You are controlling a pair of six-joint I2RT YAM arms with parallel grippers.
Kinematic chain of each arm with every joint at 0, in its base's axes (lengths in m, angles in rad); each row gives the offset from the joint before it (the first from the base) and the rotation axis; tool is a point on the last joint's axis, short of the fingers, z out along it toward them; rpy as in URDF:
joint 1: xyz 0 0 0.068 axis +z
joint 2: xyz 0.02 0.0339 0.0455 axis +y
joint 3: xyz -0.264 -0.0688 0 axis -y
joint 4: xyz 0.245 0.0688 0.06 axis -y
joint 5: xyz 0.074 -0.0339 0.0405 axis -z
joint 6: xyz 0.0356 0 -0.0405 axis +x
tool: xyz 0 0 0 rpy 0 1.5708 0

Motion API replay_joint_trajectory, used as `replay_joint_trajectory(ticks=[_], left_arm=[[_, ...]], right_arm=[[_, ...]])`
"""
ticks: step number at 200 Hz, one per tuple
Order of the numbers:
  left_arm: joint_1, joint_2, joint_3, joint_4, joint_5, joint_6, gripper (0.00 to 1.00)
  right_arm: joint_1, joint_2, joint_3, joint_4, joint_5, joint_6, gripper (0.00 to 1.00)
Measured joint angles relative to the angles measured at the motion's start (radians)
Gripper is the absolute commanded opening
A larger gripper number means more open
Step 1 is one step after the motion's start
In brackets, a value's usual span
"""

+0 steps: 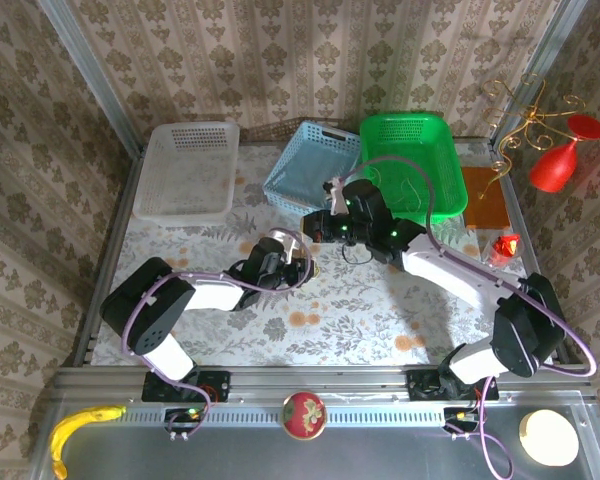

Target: Untangle the cables

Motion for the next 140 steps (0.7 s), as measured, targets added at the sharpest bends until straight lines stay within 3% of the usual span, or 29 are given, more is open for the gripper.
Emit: replay_joint_trajectory(ticks=[56,140], left_arm=[[0.0,0.0,-0.047,0.051,0.0,-0.004,0.34],[0.0,0.0,-0.074,0.063,0.0,-0.019,0.37]], right_arm=[[-0.06,-0.054,0.16,-0.038,-0.034,0.042,0.0],[-0.144,-0.09,0.319,0.057,-0.053,0.104,0.0]])
